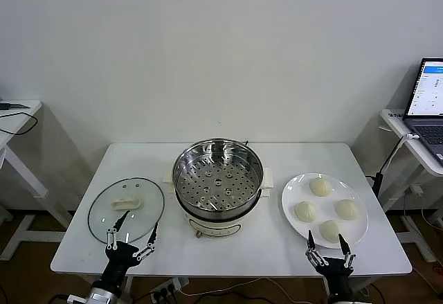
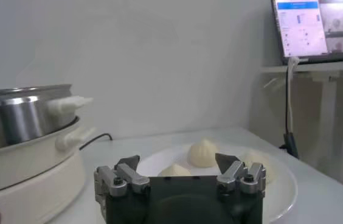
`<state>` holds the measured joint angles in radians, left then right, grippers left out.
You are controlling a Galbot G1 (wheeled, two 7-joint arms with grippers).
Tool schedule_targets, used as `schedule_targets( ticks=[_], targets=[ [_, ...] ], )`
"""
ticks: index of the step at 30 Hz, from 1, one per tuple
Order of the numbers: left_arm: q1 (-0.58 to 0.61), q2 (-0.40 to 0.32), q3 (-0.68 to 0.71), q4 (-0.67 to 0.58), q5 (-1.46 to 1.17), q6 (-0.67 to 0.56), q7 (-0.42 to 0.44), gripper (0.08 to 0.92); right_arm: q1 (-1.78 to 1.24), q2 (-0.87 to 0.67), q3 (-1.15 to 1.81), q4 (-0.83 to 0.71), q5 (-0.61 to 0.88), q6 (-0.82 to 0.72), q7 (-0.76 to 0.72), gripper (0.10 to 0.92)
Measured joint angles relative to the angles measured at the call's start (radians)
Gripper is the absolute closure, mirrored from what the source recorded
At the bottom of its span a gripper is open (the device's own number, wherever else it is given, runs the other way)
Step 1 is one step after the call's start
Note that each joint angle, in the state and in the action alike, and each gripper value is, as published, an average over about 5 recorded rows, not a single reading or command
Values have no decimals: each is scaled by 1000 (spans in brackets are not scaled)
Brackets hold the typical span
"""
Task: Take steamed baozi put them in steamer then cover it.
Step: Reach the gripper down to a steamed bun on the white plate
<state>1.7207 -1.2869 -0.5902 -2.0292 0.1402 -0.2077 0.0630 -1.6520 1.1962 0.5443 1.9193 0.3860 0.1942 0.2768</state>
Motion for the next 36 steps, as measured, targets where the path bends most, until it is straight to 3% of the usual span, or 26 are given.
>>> schedule_targets(
  ticks=[10, 17, 24, 36],
  targets=[
    [4, -2, 1, -17, 3, -5, -6, 177, 298, -161, -25, -109, 138, -131, 52, 203],
    [11, -4, -4, -34, 3, -6, -10, 177, 577, -321, -141, -294, 260, -244, -38, 203],
    [14, -13, -1, -43, 3, -4, -13, 177, 846, -474, -343, -497, 254, -333, -330, 203],
    [13, -33, 4, -34, 8, 5, -35, 177, 1308, -579, -777, -774, 29, -311, -966, 203]
  ],
)
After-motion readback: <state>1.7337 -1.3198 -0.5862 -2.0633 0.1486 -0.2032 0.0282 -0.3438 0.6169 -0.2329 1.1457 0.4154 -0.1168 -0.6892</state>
